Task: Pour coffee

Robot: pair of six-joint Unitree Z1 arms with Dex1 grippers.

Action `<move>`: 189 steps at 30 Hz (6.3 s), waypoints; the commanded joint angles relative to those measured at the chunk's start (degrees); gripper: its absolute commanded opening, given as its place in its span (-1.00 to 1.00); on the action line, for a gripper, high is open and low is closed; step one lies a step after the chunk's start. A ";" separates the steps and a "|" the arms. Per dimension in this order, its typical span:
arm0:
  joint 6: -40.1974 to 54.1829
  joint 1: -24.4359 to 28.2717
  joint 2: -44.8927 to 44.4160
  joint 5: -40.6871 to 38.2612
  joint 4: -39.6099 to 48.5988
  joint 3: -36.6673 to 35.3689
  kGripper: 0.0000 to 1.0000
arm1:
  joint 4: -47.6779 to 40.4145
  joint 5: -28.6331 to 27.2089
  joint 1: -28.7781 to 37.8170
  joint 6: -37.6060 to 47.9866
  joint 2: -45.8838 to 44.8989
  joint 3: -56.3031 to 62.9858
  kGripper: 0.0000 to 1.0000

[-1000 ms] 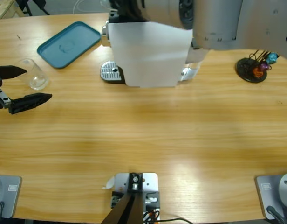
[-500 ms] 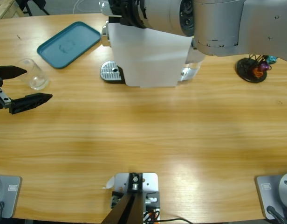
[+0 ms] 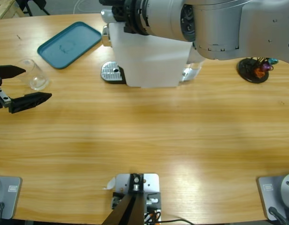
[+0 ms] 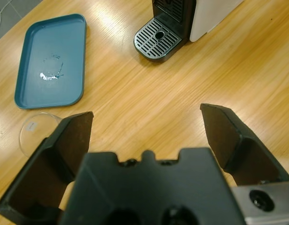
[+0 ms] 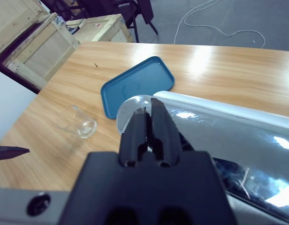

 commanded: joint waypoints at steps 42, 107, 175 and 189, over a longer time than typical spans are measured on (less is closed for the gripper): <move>-16.15 16.53 24.26 19.15 -32.56 15.30 0.77 | 31.79 4.17 -0.54 -17.55 -31.66 15.95 1.00; 7.14 41.50 28.66 -6.88 -33.91 2.82 0.99 | 17.26 4.40 -0.70 -15.25 -16.86 17.71 1.00; 7.58 40.25 23.35 -21.08 -53.81 15.69 -1.00 | 28.14 4.96 -5.29 -19.11 -25.38 12.26 1.00; 10.64 30.30 22.79 -35.02 -40.71 7.62 -1.00 | 36.43 3.11 -5.29 -19.11 -43.63 23.56 1.00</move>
